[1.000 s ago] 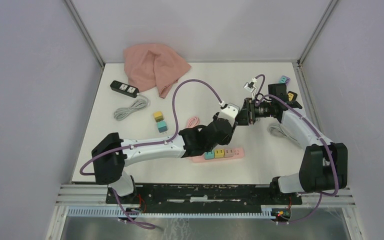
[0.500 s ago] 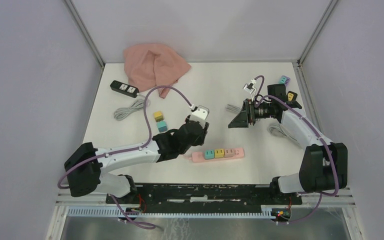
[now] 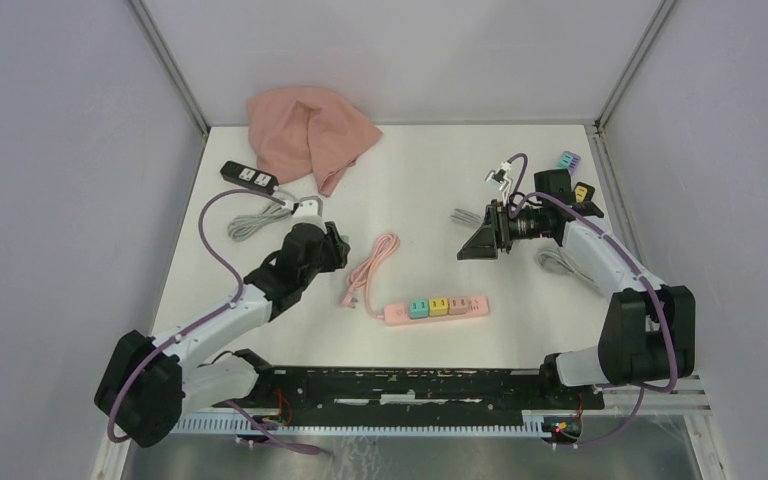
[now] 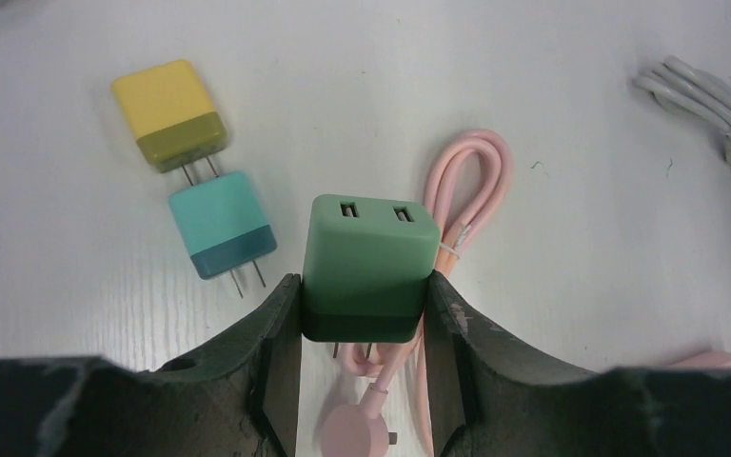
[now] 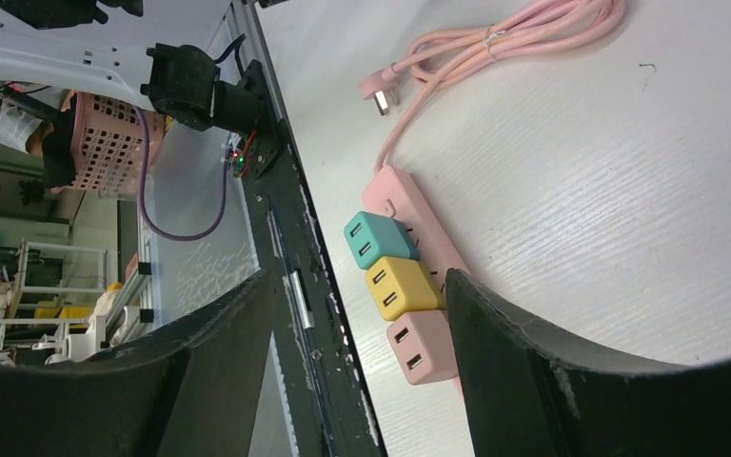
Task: Pull the plug off the socket
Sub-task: Place the plug at the center of the board.
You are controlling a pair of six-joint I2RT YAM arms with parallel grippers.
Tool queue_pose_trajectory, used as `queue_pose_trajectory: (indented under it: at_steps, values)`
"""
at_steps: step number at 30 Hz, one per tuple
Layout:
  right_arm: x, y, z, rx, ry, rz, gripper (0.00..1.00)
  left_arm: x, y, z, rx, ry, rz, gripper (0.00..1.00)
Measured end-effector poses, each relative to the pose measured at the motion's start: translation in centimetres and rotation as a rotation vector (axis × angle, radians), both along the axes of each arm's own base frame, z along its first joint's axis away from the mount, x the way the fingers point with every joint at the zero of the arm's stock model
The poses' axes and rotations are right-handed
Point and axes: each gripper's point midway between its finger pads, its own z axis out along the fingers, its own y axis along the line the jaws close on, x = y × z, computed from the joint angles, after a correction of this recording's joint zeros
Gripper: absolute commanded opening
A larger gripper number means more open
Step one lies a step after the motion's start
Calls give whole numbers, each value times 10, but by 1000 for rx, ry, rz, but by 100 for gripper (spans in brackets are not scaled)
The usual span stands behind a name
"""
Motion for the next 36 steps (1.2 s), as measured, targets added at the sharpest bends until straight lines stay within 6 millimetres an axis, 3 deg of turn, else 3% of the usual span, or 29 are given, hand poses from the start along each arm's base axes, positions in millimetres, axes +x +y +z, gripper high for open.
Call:
queue_pose_trajectory:
  at_steps: [8,15,24,31,36]
  values:
    - [-2,0,-1,-4,0,4,71,8,34,-14,-74,53,129,4]
    - [-2,-1,-2,-6,-1,6,71,10,47,-22,-119,78,233,10]
    - [-3,-1,-2,-7,-2,8,71,7,64,-52,-79,194,355,38]
    - [-3,-1,-2,-9,-4,9,71,8,67,-53,-88,202,395,66]
    - [-3,-1,-3,-10,-9,10,71,9,67,-52,-100,202,405,78]
